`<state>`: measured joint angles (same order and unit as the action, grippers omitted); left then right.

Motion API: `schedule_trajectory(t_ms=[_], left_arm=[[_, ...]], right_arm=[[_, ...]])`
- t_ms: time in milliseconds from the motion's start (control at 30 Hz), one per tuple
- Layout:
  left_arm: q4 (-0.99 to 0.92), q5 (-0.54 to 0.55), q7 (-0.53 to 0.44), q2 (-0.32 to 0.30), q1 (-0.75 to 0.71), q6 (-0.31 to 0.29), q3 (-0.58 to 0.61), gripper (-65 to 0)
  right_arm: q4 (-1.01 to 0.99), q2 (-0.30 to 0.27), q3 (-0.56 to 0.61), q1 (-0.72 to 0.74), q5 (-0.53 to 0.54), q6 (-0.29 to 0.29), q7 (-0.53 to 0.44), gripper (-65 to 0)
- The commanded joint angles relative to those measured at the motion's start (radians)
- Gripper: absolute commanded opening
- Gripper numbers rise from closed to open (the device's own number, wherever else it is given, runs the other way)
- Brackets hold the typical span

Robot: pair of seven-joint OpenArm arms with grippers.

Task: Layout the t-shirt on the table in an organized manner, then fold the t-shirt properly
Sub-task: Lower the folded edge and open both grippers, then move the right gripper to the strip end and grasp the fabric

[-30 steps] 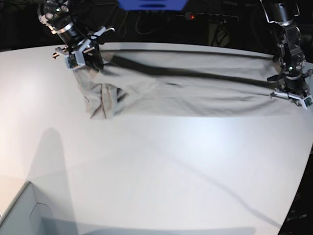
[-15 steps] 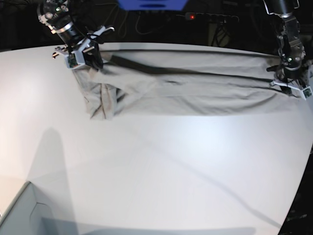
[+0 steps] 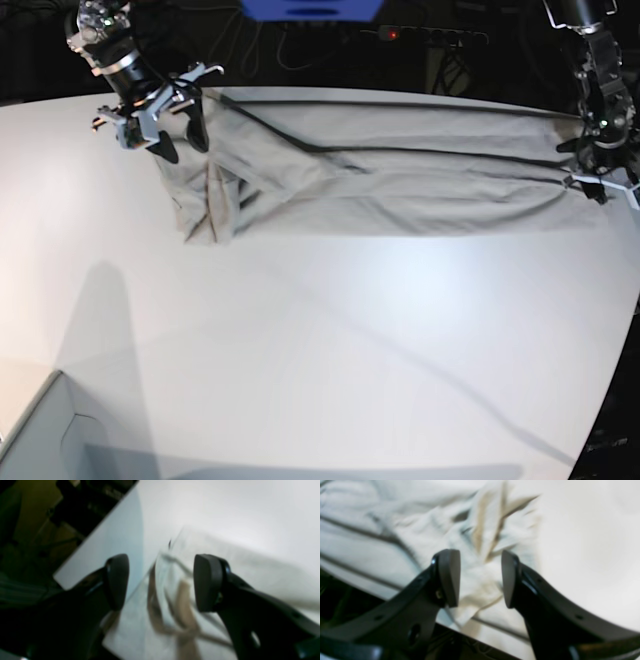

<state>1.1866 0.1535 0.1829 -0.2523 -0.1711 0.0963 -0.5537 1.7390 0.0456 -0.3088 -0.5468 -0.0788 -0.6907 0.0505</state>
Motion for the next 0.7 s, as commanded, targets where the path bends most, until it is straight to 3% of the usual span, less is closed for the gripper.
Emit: schedule_trajectory(t_ms=[0,233,367,533,667], left_arm=[[-0.007,-0.004,-0.023,-0.028,0.023,0.006,-0.002,-25.7],[-0.199,-0.004,-0.024,-0.028,0.109,0.006,-0.004,-25.9],[-0.281,-0.004,-0.029,-0.035,0.144,0.006,0.002,-26.1],[-0.356,-0.004,-0.030,-0.035,0.175,0.006,0.002,-26.1],[-0.400,-0.004,-0.030,-0.029,0.198,0.006,0.004,-26.2]], right_arm=[[0.026,0.001,0.000,-0.005,0.015,-0.007,-0.024,-38.0],[0.045,0.009,0.000,0.061,0.010,-0.007,-0.013,-37.7],[0.046,0.015,0.007,0.172,0.006,-0.007,0.153,-33.1],[0.046,0.040,0.078,0.319,-0.125,-0.007,0.412,-29.7],[0.051,0.090,0.164,0.345,-0.227,-0.007,0.455,-29.6]])
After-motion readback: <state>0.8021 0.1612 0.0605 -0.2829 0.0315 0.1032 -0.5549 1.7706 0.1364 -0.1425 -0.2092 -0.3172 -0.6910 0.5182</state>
